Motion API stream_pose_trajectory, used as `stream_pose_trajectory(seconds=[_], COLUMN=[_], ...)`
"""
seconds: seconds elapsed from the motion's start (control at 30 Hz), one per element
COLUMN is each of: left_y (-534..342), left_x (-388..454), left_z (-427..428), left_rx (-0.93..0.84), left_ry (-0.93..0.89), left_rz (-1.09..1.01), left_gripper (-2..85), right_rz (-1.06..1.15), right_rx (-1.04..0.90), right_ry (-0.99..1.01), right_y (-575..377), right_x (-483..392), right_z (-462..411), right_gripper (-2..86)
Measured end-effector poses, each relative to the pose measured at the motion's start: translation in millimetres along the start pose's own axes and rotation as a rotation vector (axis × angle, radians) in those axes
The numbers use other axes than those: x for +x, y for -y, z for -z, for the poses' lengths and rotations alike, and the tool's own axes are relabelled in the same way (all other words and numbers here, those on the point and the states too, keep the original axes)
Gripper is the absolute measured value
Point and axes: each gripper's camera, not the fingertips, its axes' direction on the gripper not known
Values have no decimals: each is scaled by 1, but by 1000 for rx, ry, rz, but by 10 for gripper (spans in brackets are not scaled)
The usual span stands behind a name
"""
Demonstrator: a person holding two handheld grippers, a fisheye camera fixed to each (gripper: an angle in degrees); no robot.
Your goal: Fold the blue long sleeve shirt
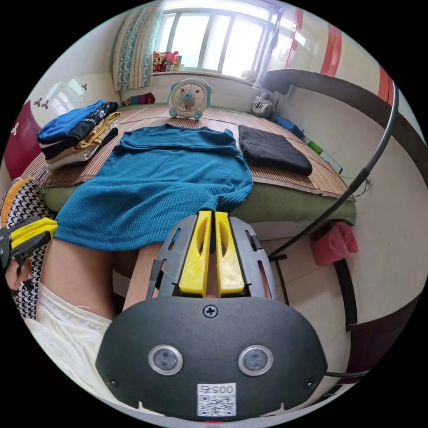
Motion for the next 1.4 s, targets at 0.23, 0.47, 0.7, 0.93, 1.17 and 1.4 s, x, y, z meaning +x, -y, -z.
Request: stream_pose_trajectory(seconds=[0.23,0.47,0.7,0.93,1.17,1.4], left_y=[-7,-26,-20,-23,-29,-37], left_x=[-8,-1,8,8,17,16], left_z=[23,24,21,25,38,81], left_rx=[16,-40,-35,-25,11,163], left_ry=[-15,9,40,19,125,256], left_rz=[-50,-154,-180,-129,-109,-67], left_gripper=[66,87,78,55,17,7], right_rz=[-23,-45,-55,-76,13,-71], right_rx=[-23,-21,-26,-24,-65,38], right_ry=[21,31,60,75,65,-24], right_y=[7,10,12,12,14,8], right_x=[8,13,20,26,43,88], right_z=[-4,-7,-7,-5,2,37], right_gripper=[-10,-10,-10,-12,-14,-14])
